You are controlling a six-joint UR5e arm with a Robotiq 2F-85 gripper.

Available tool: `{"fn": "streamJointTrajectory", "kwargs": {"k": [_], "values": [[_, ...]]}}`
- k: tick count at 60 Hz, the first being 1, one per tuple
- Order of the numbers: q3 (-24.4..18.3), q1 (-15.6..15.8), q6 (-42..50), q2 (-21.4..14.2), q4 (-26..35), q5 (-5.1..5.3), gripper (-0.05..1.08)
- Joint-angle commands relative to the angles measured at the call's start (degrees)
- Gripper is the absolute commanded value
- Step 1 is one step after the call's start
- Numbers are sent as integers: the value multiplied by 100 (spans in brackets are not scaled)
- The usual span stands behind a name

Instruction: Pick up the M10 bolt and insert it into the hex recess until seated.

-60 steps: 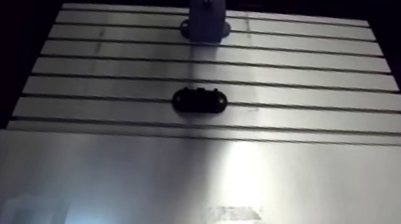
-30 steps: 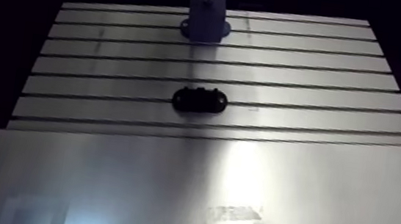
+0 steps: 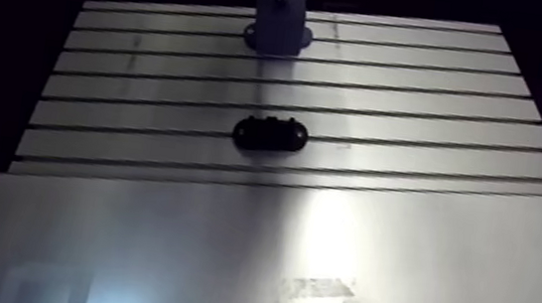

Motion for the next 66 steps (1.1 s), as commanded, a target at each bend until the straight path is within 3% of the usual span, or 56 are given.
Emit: {"fn": "streamJointTrajectory", "kwargs": {"k": [1, 66], "values": [[9, 6, -1, 24, -8, 0, 108], [18, 6, -10, 24, -9, -9, 108]]}}
